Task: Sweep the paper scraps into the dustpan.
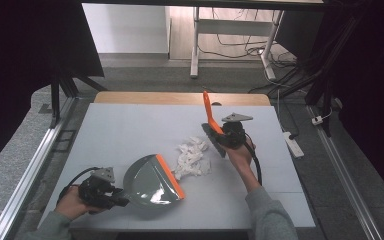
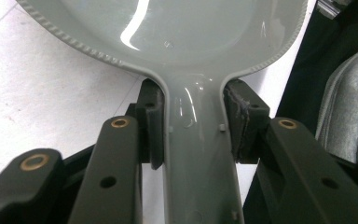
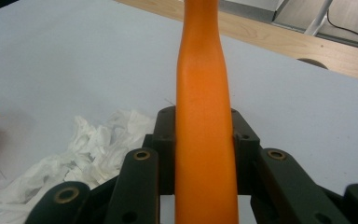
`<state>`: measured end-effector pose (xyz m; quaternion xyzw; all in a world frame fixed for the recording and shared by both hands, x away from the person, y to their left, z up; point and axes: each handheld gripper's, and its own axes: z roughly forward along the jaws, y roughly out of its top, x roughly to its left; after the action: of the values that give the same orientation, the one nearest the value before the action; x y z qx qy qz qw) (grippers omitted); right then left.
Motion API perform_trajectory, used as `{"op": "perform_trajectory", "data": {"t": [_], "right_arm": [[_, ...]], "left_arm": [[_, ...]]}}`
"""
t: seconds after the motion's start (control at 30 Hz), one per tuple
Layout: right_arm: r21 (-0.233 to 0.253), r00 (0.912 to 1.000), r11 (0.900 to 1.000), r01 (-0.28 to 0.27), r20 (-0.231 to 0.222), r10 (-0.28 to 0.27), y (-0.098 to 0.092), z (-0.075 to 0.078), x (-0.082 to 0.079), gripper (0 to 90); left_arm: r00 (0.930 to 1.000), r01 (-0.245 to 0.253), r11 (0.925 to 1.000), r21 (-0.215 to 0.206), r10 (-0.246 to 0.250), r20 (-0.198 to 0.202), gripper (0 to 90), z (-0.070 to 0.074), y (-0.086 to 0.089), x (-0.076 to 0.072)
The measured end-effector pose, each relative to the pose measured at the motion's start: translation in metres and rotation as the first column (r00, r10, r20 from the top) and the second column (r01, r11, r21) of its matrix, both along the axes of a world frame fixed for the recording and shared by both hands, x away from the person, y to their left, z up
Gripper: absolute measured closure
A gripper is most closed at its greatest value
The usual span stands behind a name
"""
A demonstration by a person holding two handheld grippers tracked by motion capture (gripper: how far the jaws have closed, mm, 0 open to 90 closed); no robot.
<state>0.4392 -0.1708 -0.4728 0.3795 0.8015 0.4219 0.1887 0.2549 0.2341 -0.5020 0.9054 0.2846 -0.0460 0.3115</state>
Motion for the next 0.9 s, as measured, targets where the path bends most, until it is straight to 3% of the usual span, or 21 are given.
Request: {"op": "perform_trajectory", "data": {"t": [0.17,0.63,0.9], "right_arm": [[-0.031,0.9999,0.999,-0.007,-0.011,0.007,0.007,-0.004,0.001,70.2],[-0.039,0.9986,0.999,0.023,-0.046,-0.025,0.011,-0.011,0.011,70.2],[-0.041,0.9981,0.999,0.004,-0.061,-0.006,0.019,-0.014,0.015,70.2]], "left_arm": [[0.9998,-0.019,0.9997,0.012,0.019,-0.008,61.3,-0.002,0.001,0.001],[0.9983,-0.047,0.9980,0.042,0.048,-0.034,61.2,-0.006,-0.001,0.005],[0.9960,-0.064,0.9975,0.028,0.066,-0.059,61.3,-0.010,-0.003,0.008]]}}
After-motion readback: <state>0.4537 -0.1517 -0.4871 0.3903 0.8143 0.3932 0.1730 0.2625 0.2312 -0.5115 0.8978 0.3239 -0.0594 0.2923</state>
